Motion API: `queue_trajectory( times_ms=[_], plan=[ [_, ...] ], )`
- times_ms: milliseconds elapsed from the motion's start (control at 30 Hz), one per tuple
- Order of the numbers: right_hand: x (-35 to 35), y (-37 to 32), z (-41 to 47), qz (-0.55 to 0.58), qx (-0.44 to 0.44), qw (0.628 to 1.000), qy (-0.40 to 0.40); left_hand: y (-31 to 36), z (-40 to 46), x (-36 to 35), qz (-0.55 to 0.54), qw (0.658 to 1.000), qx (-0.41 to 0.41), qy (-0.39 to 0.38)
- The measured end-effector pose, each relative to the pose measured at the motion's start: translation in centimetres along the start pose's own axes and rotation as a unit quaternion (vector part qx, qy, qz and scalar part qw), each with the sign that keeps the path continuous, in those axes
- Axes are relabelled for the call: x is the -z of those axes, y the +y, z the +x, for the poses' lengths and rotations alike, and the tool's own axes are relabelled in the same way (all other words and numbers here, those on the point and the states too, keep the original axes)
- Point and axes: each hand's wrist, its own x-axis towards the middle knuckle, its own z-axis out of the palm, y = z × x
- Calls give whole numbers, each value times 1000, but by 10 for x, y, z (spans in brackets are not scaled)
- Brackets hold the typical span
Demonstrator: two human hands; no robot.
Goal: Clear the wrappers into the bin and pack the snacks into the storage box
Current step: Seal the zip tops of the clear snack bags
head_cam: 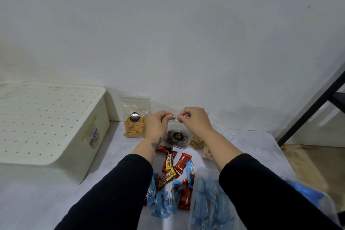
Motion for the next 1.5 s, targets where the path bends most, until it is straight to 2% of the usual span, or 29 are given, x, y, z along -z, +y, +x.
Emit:
queue_trajectory(
  times_ms=[167,333,500,567,733,900,1000,1100,1133,1300,1500],
  plan=[
    [-4,1,1,4,-7,1000,15,-3,1,-1,2,1000,13,-6],
    [2,0,0,-13,2,1000,-7,-5,7,1,28,999,20,30],
    [10,4,-1,-11,-21,1000,16,-4,9,-1,-5,999,39,-26],
    [10,6,0,-5,-28,999,21,-5,9,-2,-29,998,45,-28],
    [11,4,-1,15,-28,999,-12,-6,15,-5,-6,999,47,-17],
    [17,4,5,87,-101,990,-36,-2,18,-5,-25,999,32,-12],
    [13,4,7,95,-114,989,-31,-1,16,-7,-42,998,27,29],
    [6,0,7,91,-109,990,12,-3,14,-12,-24,989,90,113],
    [3,-1,7,93,-104,990,26,-2,13,-13,-27,987,109,117],
    [-3,-10,2,80,-75,993,34,7,9,-9,-101,984,139,49],
    [-9,-13,6,62,-76,993,60,4,9,-4,-121,982,137,36]
  ],
)
